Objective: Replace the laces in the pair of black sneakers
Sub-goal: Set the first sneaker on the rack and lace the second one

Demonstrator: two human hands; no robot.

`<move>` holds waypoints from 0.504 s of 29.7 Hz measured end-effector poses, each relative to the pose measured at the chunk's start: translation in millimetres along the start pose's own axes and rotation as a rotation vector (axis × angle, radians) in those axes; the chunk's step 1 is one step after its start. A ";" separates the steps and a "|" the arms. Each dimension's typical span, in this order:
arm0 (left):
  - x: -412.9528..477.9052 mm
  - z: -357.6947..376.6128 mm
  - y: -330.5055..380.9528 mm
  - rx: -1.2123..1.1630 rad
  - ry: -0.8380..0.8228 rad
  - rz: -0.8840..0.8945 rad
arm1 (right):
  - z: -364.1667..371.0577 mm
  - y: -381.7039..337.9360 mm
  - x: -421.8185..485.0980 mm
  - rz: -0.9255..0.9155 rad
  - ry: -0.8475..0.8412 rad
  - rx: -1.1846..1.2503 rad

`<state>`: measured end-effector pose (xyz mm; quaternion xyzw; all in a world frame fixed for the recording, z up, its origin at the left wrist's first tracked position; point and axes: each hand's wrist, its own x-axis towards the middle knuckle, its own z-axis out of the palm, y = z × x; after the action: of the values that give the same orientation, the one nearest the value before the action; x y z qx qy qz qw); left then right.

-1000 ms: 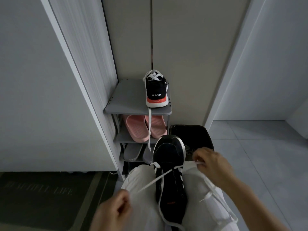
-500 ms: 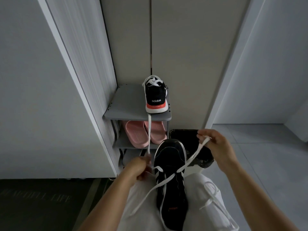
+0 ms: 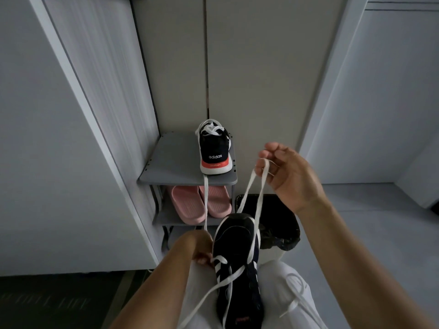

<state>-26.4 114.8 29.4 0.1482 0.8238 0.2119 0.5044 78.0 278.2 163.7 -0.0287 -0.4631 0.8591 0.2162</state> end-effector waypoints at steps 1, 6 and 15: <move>0.0 -0.1 3.0 0.032 -0.007 0.016 | 7.2 -1.2 -1.6 0.011 -0.036 0.017; -4.4 7.9 10.8 -0.075 0.118 0.155 | 37.5 7.2 -12.2 0.095 -0.233 0.042; -72.1 -55.1 -39.3 -0.780 0.227 0.729 | -54.9 -13.4 -64.1 -0.088 0.247 -0.155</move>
<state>-44.6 36.7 87.3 0.2021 0.6286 0.6776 0.3237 154.3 302.1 133.6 -0.1306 -0.4989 0.8002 0.3061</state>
